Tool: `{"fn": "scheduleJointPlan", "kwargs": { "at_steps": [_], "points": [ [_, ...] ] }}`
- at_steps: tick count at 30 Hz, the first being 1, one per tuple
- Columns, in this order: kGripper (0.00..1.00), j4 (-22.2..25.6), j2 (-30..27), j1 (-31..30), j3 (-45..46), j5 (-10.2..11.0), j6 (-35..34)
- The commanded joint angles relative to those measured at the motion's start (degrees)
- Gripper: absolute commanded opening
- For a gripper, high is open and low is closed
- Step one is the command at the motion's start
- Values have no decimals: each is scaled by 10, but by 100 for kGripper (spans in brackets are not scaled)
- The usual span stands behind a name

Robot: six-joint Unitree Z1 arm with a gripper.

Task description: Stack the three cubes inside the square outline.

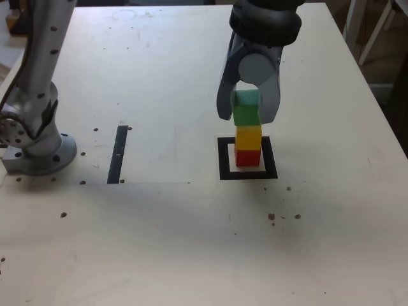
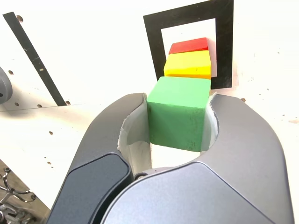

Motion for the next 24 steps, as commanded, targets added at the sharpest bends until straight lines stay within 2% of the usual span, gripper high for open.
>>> {"fn": "scheduleJointPlan", "kwargs": {
  "at_steps": [1, 3, 4, 6, 17, 24],
  "points": [
    [69, 6, 4, 2, 2, 2, 0],
    [88, 5, 4, 4, 3, 3, 0],
    [94, 5, 4, 5, 4, 3, -1],
    [99, 5, 4, 7, 5, 5, -1],
    [99, 6, -8, 10, 12, 10, -2],
    [99, 6, -60, 10, 53, 25, -8]
  ]
}}
